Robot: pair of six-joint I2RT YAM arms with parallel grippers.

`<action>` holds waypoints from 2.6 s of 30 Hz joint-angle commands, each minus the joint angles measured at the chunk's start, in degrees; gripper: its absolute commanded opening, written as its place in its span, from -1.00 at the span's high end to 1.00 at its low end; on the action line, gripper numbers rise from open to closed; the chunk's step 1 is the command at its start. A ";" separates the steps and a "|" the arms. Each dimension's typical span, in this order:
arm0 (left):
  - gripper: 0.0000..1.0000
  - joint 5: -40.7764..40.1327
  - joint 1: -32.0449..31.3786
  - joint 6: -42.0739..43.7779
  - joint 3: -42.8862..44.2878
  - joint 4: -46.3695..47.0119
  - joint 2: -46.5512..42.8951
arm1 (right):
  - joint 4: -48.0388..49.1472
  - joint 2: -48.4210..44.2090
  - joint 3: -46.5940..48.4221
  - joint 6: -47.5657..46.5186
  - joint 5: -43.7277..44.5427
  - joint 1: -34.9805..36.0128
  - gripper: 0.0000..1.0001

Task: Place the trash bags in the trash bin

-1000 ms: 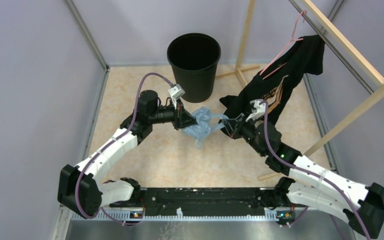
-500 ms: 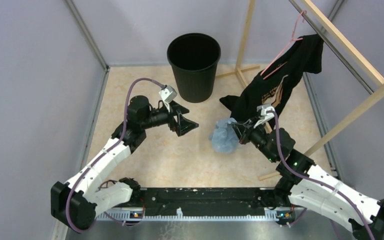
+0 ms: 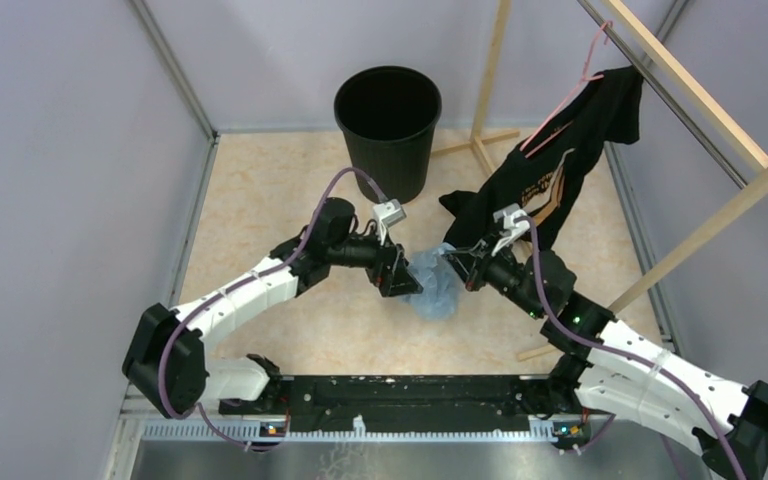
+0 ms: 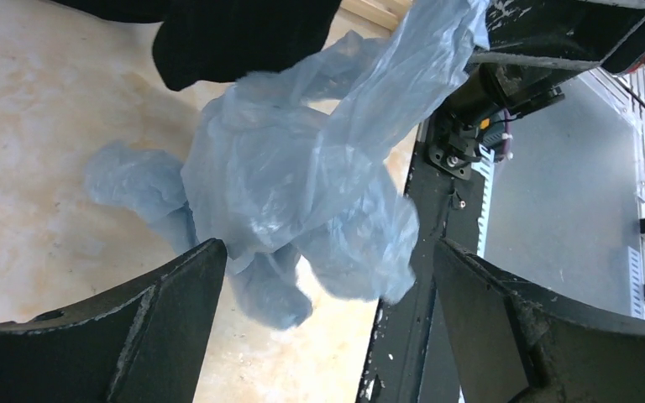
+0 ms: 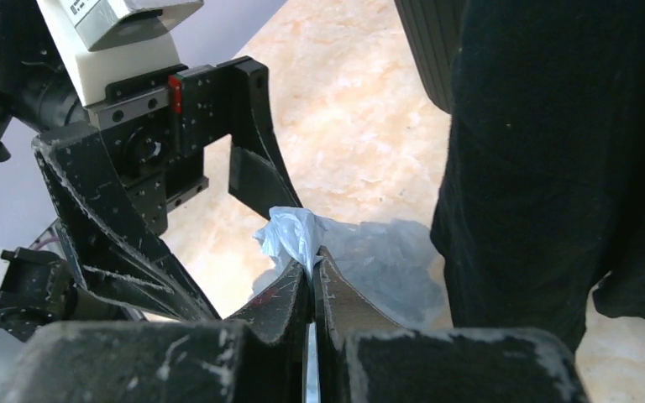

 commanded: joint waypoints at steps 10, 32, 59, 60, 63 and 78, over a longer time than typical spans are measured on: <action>-0.36 -22.59 -2.18 2.99 11.16 -15.63 10.48 | 1.98 -3.88 2.29 1.28 2.41 -0.20 1.00; 1.00 -36.43 -2.14 -6.30 10.18 -20.52 2.17 | -3.61 -7.05 5.76 -0.70 2.18 -0.22 1.00; 1.00 -17.58 -2.01 -33.33 -20.86 -4.44 -57.49 | -6.77 -2.31 -1.18 -0.35 -1.71 -0.19 1.00; 1.00 -18.73 -2.01 -32.69 -18.48 -5.45 -57.24 | -6.70 -0.97 -0.69 -0.56 -2.29 -0.24 1.00; 1.00 -20.67 -2.01 -30.12 -11.10 -7.95 -55.48 | -7.11 2.70 1.07 -0.44 -1.39 -0.19 1.00; 1.00 -23.65 -2.01 -32.74 2.73 -15.37 -47.97 | -5.43 9.76 1.39 -0.40 -2.35 -0.21 0.95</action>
